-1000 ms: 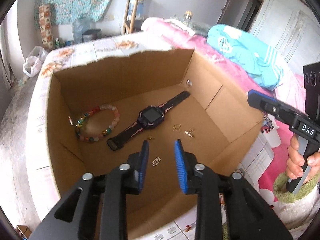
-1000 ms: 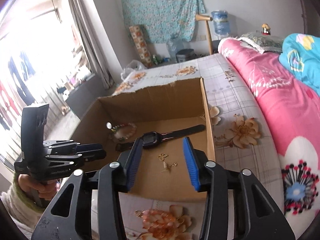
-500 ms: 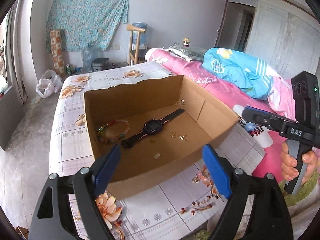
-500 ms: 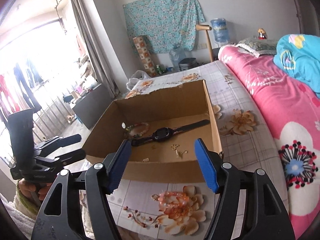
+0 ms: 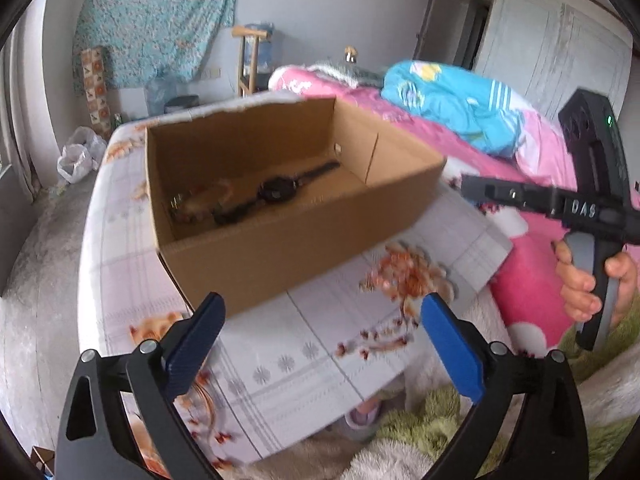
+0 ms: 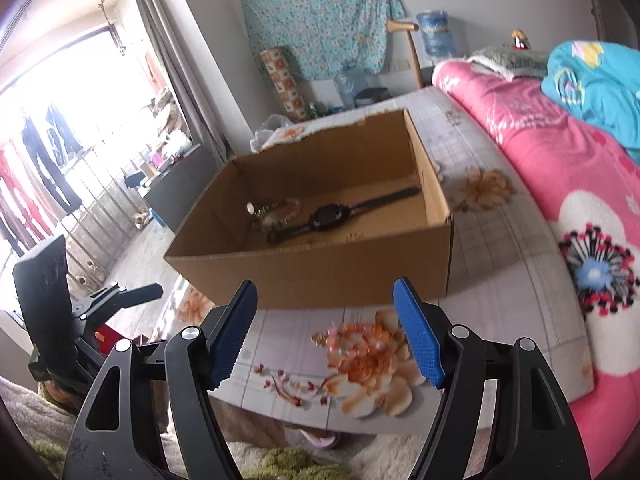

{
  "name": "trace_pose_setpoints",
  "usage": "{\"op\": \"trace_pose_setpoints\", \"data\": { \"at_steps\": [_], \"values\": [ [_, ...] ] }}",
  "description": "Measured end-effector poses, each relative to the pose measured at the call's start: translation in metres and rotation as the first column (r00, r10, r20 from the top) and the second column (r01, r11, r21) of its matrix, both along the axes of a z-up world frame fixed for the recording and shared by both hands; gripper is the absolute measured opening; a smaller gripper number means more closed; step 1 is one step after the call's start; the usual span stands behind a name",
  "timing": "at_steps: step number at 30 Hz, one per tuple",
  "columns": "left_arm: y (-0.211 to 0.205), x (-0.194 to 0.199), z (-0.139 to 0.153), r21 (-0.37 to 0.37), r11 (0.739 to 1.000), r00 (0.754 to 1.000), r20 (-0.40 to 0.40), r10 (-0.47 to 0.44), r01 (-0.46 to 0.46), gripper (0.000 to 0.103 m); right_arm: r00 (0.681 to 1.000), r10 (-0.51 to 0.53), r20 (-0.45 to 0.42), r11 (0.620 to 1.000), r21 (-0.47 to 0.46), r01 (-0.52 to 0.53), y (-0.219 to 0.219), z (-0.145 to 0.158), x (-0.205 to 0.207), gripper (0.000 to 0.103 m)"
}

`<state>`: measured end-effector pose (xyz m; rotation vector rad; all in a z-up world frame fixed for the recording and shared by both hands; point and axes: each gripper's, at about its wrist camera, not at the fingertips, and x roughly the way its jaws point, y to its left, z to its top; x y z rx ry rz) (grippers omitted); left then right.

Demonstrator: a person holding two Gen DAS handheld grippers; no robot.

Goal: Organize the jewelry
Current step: 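Withdraw both grippers from the box toward the pink bead bracelet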

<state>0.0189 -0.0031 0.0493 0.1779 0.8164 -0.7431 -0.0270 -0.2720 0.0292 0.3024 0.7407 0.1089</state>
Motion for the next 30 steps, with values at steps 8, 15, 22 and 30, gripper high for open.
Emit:
{"op": "trace_pose_setpoints", "data": {
  "at_steps": [8, 15, 22, 30],
  "values": [
    [-0.014, 0.006, -0.049, 0.112, 0.993, 0.999, -0.039, 0.028, -0.024, 0.097, 0.999, 0.002, -0.048, 0.998, -0.063, -0.005, 0.011, -0.01, 0.003, 0.068],
    [-0.012, 0.026, -0.086, 0.179, 0.98, 0.991, -0.087, 0.103, -0.086, 0.097, 0.997, 0.015, -0.078, 0.997, -0.073, -0.02, 0.02, -0.02, 0.007, 0.068],
    [-0.015, 0.035, -0.095, 0.2, 0.972, 0.988, -0.068, 0.139, -0.123, 0.097, 0.993, 0.025, -0.114, 0.997, -0.066, -0.033, 0.024, -0.031, 0.013, 0.068],
    [-0.031, 0.037, -0.1, 0.233, 0.963, 0.988, -0.044, 0.148, -0.134, 0.097, 0.99, 0.027, -0.135, 0.998, -0.045, -0.034, 0.024, -0.039, 0.018, 0.068]
  ]
}}
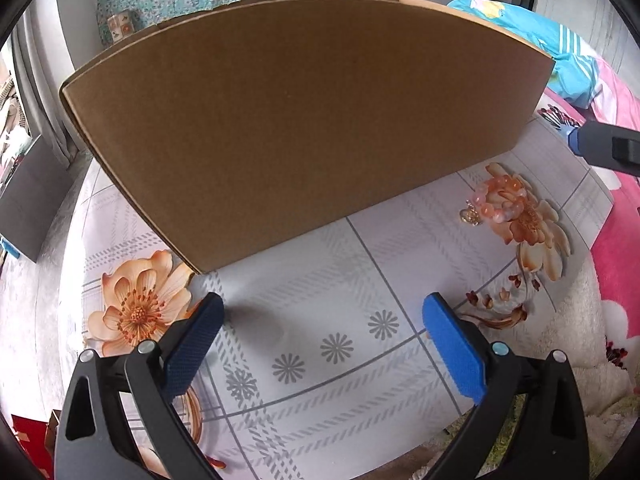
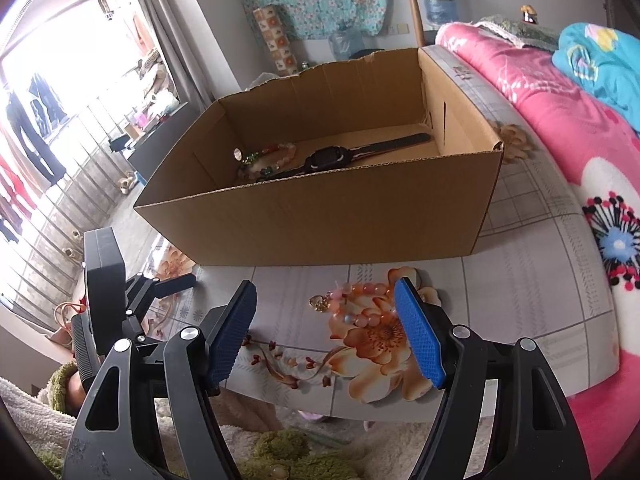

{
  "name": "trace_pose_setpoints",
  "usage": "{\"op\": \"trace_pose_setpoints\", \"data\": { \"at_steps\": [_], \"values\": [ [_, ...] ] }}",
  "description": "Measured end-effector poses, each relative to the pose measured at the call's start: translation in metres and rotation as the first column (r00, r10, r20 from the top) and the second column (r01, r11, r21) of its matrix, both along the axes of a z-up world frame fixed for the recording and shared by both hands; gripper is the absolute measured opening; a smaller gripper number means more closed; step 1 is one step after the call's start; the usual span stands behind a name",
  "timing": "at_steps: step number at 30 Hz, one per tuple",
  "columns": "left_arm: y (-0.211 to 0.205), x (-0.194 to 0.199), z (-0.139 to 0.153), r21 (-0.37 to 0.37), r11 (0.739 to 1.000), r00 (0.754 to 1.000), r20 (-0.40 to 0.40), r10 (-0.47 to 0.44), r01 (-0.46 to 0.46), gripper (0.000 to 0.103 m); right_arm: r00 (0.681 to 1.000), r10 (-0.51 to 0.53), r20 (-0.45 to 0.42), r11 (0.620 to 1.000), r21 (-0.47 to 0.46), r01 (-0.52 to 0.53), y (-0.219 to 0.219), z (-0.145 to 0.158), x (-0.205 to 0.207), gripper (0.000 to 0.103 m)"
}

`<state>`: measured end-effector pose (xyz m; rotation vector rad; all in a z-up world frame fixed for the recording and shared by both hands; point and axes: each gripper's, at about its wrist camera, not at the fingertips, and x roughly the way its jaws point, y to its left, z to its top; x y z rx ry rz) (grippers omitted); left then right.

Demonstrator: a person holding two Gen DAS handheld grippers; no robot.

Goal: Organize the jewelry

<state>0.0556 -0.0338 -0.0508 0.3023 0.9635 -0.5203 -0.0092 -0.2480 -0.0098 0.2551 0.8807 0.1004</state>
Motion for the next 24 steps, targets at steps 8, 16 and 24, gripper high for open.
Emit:
{"op": "trace_pose_setpoints", "data": {
  "at_steps": [8, 16, 24],
  "values": [
    [-0.002, -0.005, 0.0, 0.002, 1.0, 1.0, 0.0, 0.014, -0.014, 0.097, 1.0, -0.027, 0.003, 1.0, -0.012, 0.027, -0.008, 0.0, -0.004, 0.068],
    [0.0, -0.001, 0.003, 0.012, 1.0, 1.0, -0.017, 0.024, -0.024, 0.097, 1.0, -0.025, -0.02, 1.0, -0.001, 0.025, -0.023, -0.008, -0.011, 0.063],
    [-0.001, -0.001, 0.003, 0.012, 1.0, 1.0, -0.018, 0.025, -0.025, 0.097, 0.993, 0.08, -0.084, 0.995, -0.056, -0.085, 0.006, -0.031, 0.01, 0.043]
  ]
}}
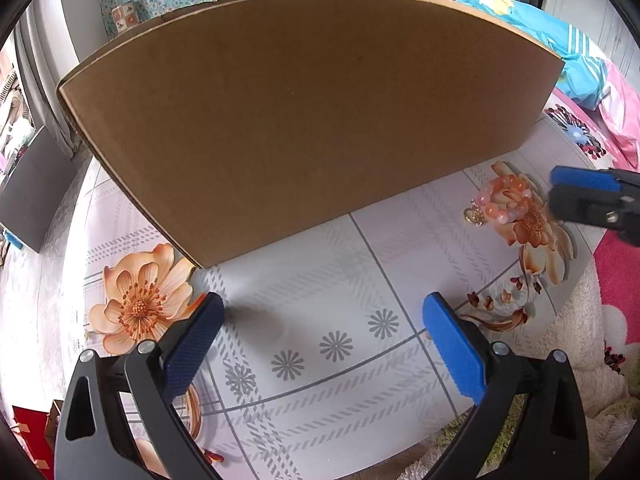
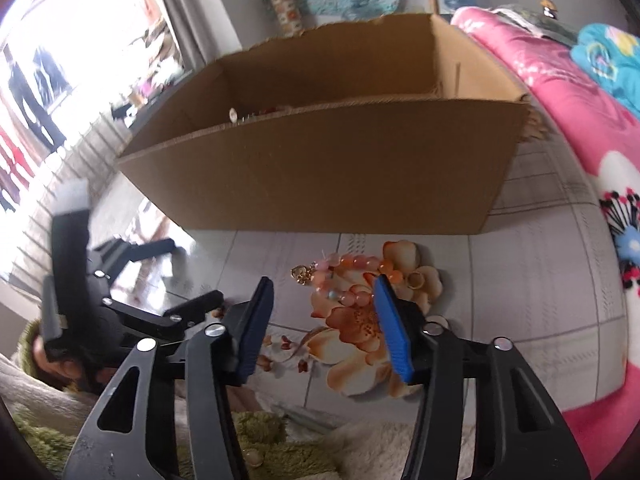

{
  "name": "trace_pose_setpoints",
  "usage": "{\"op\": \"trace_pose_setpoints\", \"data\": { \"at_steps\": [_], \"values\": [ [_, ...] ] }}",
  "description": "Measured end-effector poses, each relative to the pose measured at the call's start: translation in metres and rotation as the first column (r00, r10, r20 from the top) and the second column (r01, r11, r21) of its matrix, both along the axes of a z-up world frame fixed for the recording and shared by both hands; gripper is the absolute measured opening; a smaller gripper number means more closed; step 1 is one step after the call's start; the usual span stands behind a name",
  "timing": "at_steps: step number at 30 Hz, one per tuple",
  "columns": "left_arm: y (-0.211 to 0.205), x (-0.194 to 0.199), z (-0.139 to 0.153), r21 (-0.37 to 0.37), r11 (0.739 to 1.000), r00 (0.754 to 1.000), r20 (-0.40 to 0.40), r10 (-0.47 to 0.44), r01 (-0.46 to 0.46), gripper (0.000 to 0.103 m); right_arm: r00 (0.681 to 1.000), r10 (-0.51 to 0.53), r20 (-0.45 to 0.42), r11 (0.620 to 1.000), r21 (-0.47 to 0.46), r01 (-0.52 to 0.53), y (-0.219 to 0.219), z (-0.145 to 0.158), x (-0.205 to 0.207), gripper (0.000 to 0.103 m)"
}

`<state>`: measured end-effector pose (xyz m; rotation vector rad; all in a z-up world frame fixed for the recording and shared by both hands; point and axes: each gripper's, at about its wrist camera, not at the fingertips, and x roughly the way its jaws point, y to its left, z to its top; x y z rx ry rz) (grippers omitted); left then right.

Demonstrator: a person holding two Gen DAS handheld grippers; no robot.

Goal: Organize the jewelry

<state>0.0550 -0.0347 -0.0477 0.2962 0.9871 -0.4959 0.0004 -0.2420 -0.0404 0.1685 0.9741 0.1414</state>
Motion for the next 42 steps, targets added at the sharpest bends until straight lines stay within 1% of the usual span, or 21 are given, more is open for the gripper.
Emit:
{"op": "trace_pose_setpoints", "data": {
  "at_steps": [2, 4, 5, 10, 12, 13, 17, 19, 20, 23, 26, 27, 29, 31, 33, 35, 37, 39, 40, 42],
  "values": [
    [0.0, 0.001, 0.0, 0.0, 1.0, 1.0, 0.001, 0.0, 0.0, 0.097, 1.0, 0.019, -0.012, 1.0, -0.023, -0.019, 0.004, -0.005, 0.005, 0.039],
    [0.0, 0.001, 0.0, -0.002, 1.0, 1.0, 0.003, 0.0, 0.0, 0.097, 0.999, 0.036, -0.018, 0.998, -0.042, -0.037, 0.007, -0.009, 0.01, 0.033],
    [-0.001, 0.001, 0.001, -0.002, 1.0, 1.0, 0.003, 0.0, 0.0, 0.097, 0.999, 0.045, -0.022, 0.998, -0.051, -0.046, 0.009, -0.01, 0.011, 0.032],
    [-0.001, 0.001, 0.001, -0.002, 1.0, 1.0, 0.004, -0.001, 0.001, 0.097, 0.995, 0.095, -0.039, 0.989, -0.106, -0.098, 0.02, -0.019, 0.019, 0.022],
    [-0.001, 0.001, 0.002, -0.001, 1.0, 1.0, 0.004, -0.002, 0.002, 0.097, 0.993, 0.107, -0.046, 0.985, -0.128, -0.112, 0.026, -0.022, 0.023, 0.02],
    [-0.001, 0.001, 0.002, -0.001, 1.0, 1.0, 0.004, -0.003, 0.003, 0.098, 0.992, 0.117, -0.052, 0.981, -0.152, -0.124, 0.029, -0.025, 0.024, 0.018],
    [-0.001, -0.001, 0.003, 0.0, 1.0, 1.0, 0.001, -0.013, 0.013, 0.098, 0.988, 0.139, -0.06, 0.967, -0.206, -0.149, 0.039, -0.03, 0.028, 0.008],
    [0.001, -0.002, 0.003, 0.001, 1.0, 1.0, 0.0, -0.014, 0.014, 0.098, 0.99, 0.13, -0.056, 0.968, -0.211, -0.139, 0.041, -0.03, 0.028, 0.007],
    [0.001, -0.004, 0.003, 0.002, 1.0, 1.0, -0.001, -0.014, 0.014, 0.098, 0.992, 0.121, -0.046, 0.971, -0.2, -0.128, 0.039, -0.028, 0.028, 0.007],
    [0.003, -0.007, 0.003, 0.003, 1.0, 1.0, -0.003, -0.015, 0.015, 0.098, 0.996, 0.084, -0.011, 0.99, -0.109, -0.084, 0.025, -0.017, 0.022, 0.007],
    [0.005, -0.009, 0.002, 0.003, 1.0, 1.0, -0.003, -0.015, 0.015, 0.098, 0.999, 0.006, 0.033, 1.0, 0.03, -0.007, -0.005, -0.001, 0.016, 0.007],
    [0.006, -0.01, 0.002, 0.003, 1.0, 1.0, -0.003, -0.014, 0.014, 0.098, 0.999, -0.022, 0.046, 0.996, 0.082, 0.018, -0.015, 0.002, 0.015, 0.007],
    [0.008, -0.014, 0.002, 0.002, 1.0, 1.0, -0.003, -0.014, 0.014, 0.098, 0.994, -0.088, 0.07, 0.975, 0.212, 0.071, -0.04, 0.009, 0.01, 0.007],
    [0.007, -0.01, 0.002, 0.003, 1.0, 1.0, -0.005, -0.014, 0.014, 0.098, 0.985, -0.142, 0.093, 0.953, 0.283, 0.11, -0.06, 0.014, 0.004, 0.007],
    [0.008, -0.013, 0.001, 0.004, 1.0, 1.0, -0.006, -0.014, 0.014, 0.098, 0.978, -0.176, 0.114, 0.944, 0.299, 0.136, -0.073, 0.021, -0.001, 0.007],
    [0.007, -0.009, 0.001, 0.004, 1.0, 1.0, -0.007, -0.014, 0.014, 0.098, 0.969, -0.209, 0.135, 0.949, 0.268, 0.167, -0.082, 0.032, -0.003, 0.007],
    [0.008, -0.011, 0.001, 0.003, 1.0, 1.0, -0.005, -0.014, 0.014, 0.098, 0.962, -0.23, 0.147, 0.962, 0.183, 0.202, -0.085, 0.034, -0.004, 0.007],
    [0.006, -0.007, 0.001, 0.004, 1.0, 1.0, -0.007, -0.014, 0.014, 0.098, 0.962, -0.229, 0.152, 0.973, 0.065, 0.221, -0.081, 0.034, -0.005, 0.007],
    [0.004, -0.003, 0.001, 0.004, 1.0, 1.0, -0.007, -0.014, 0.014, 0.098, 0.966, -0.216, 0.144, 0.974, -0.035, 0.223, -0.074, 0.029, -0.005, 0.007],
    [0.005, -0.006, 0.001, 0.005, 1.0, 1.0, -0.008, -0.014, 0.014, 0.098, 0.98, -0.174, 0.098, 0.965, -0.182, 0.189, -0.065, 0.015, -0.007, 0.008]
  ]
}}
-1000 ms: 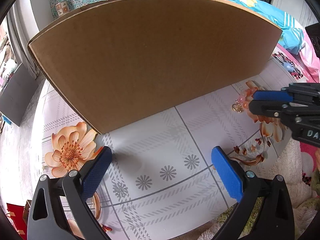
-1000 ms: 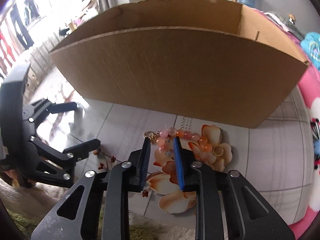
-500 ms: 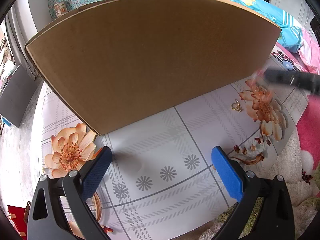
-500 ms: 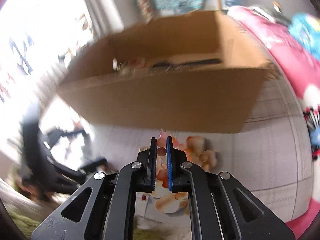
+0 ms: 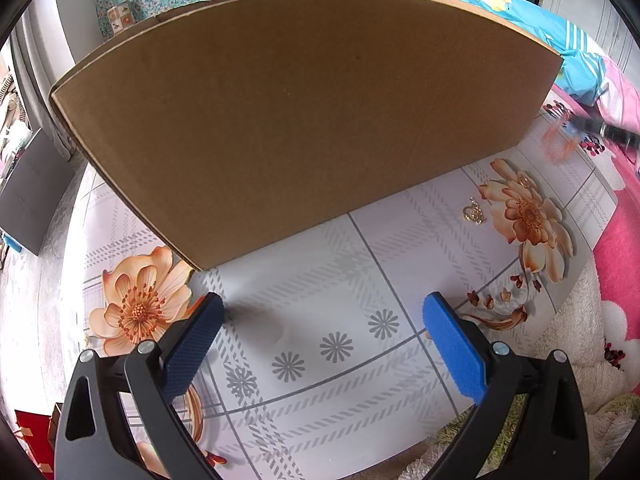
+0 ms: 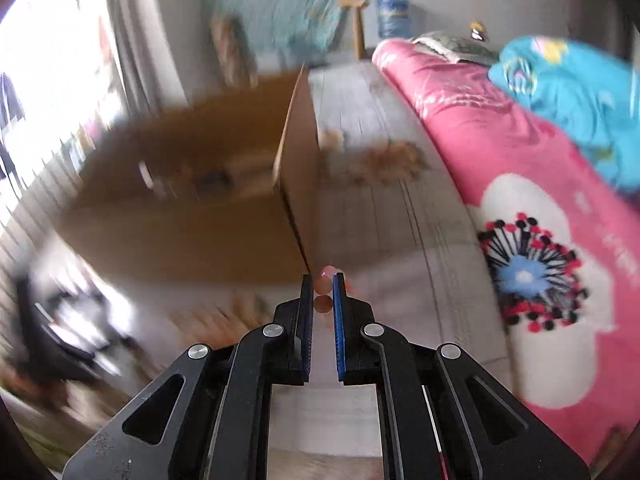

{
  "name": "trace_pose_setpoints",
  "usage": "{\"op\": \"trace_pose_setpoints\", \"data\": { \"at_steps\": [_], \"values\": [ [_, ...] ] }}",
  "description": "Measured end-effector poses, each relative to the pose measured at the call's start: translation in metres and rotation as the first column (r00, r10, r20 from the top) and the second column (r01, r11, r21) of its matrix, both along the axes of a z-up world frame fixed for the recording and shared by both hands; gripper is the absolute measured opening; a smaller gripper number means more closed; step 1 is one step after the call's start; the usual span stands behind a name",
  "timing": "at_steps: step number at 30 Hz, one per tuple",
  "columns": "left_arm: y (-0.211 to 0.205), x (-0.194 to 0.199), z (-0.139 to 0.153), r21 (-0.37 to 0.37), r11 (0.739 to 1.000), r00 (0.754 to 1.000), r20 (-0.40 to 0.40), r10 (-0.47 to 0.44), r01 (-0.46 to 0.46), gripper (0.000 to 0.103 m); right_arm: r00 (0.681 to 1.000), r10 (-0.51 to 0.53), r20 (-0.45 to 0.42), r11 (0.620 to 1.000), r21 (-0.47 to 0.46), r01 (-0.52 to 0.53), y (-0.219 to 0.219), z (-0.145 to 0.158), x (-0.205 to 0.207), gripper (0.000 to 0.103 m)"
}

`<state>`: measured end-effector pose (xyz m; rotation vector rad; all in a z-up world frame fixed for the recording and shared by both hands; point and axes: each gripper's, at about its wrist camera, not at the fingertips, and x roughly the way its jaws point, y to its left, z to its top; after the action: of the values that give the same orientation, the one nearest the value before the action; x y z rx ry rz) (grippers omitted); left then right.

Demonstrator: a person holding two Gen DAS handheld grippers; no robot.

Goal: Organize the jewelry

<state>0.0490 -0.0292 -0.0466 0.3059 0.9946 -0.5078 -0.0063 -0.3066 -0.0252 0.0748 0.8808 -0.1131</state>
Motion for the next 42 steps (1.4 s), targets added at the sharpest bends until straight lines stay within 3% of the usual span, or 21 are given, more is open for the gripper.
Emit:
{"op": "trace_pose_setpoints", "data": {
  "at_steps": [3, 4, 6, 9, 12, 15, 20, 22, 29, 35, 37, 42],
  "values": [
    [-0.001, -0.001, 0.0, 0.001, 1.0, 1.0, -0.001, 0.0, 0.0, 0.098, 0.988, 0.072, -0.139, 0.984, -0.149, -0.092, 0.03, -0.029, -0.002, 0.009],
    [-0.003, 0.002, 0.0, 0.001, 1.0, 1.0, -0.002, 0.0, 0.0, 0.098, 0.985, 0.084, -0.152, 0.981, -0.162, -0.109, 0.032, -0.031, -0.007, 0.016],
    [-0.004, 0.004, 0.0, 0.002, 1.0, 1.0, -0.002, 0.0, 0.0, 0.098, 0.985, 0.092, -0.142, 0.982, -0.151, -0.114, 0.037, -0.029, -0.012, 0.026],
    [-0.004, 0.004, 0.0, 0.001, 1.0, 1.0, -0.001, 0.0, 0.0, 0.098, 0.995, 0.069, -0.075, 0.994, -0.08, -0.075, 0.032, -0.017, -0.016, 0.029],
    [-0.006, 0.01, 0.0, 0.002, 1.0, 1.0, -0.002, -0.001, 0.001, 0.098, 0.996, 0.085, -0.031, 0.996, 0.021, -0.084, 0.028, -0.011, -0.01, 0.029],
    [-0.006, 0.009, 0.0, 0.002, 1.0, 1.0, -0.002, -0.001, 0.001, 0.098, 0.988, 0.147, -0.042, 0.978, 0.154, -0.139, 0.036, -0.017, 0.0, 0.026],
    [-0.003, 0.005, 0.0, 0.001, 1.0, 1.0, -0.001, -0.001, 0.001, 0.098, 0.97, 0.212, -0.12, 0.966, 0.175, -0.189, 0.054, -0.039, 0.005, 0.024],
    [-0.002, 0.004, -0.001, 0.003, 1.0, 1.0, -0.002, -0.002, 0.002, 0.098, 0.969, 0.191, -0.155, 0.973, 0.156, -0.167, 0.053, -0.046, 0.007, 0.02],
    [-0.006, 0.006, 0.0, 0.002, 1.0, 1.0, -0.002, -0.001, 0.001, 0.098, 0.987, 0.09, -0.136, 0.979, 0.192, -0.063, 0.022, -0.046, 0.012, 0.019],
    [-0.005, 0.006, 0.0, 0.001, 1.0, 1.0, -0.002, -0.001, 0.001, 0.098, 0.985, 0.129, -0.118, 0.984, 0.135, -0.113, 0.035, -0.046, 0.023, 0.019],
    [-0.005, 0.004, 0.0, 0.002, 1.0, 1.0, -0.003, -0.001, 0.001, 0.098, 0.982, 0.145, -0.122, 0.985, 0.111, -0.132, 0.04, -0.047, 0.023, 0.01],
    [-0.004, 0.005, 0.0, 0.001, 1.0, 1.0, -0.002, -0.001, 0.001, 0.098, 0.97, 0.203, -0.13, 0.972, 0.143, -0.184, 0.055, -0.047, 0.021, 0.008]
  ]
}}
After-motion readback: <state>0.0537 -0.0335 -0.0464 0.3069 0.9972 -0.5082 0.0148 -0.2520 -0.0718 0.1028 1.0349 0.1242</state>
